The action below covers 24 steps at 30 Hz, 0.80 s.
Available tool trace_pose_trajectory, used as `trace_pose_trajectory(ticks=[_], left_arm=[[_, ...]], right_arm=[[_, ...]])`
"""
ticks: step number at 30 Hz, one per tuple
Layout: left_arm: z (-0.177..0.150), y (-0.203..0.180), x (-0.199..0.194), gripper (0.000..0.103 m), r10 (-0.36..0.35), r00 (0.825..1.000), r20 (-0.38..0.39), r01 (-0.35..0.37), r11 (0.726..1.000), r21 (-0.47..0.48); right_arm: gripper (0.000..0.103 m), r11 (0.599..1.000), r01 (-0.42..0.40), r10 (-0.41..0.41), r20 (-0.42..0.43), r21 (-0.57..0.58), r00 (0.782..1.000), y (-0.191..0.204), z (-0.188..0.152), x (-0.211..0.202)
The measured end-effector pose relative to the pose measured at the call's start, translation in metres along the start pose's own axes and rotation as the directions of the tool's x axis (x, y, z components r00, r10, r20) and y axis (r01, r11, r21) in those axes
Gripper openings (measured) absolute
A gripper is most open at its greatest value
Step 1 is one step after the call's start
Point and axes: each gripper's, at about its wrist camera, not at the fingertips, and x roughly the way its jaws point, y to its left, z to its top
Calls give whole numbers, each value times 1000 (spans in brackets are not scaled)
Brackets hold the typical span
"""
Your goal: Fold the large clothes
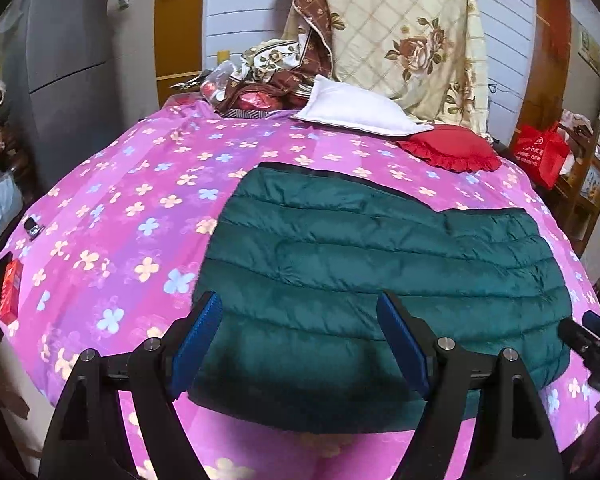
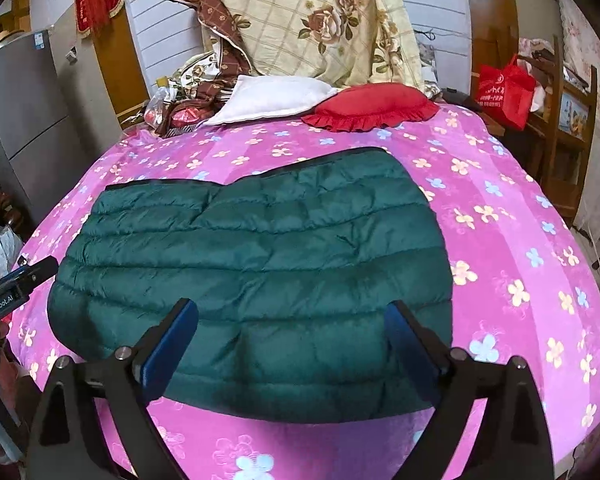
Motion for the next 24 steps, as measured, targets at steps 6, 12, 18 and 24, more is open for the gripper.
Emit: trace_pose_trajectory(ticks=[6,12,18,24], left_arm=[[-6,-11,-4,62,17,1000,21,-17,1000,11],[-11,-17,-2,62,26,999,19,-26,999,24],[-12,-18,-1,62,29,999,20,-30,999,27],[-13,-21,0,62,32,999,19,-33,999,39]], right_arm=[[98,1000,4,-3,12,-6,1000,12,-5,0],[98,1000,13,-13,16,-14,1000,20,-8,3],[99,999,28,-27,26,-23,999,24,-7,3],[99,999,27,-27,18,-19,999,23,-8,5]])
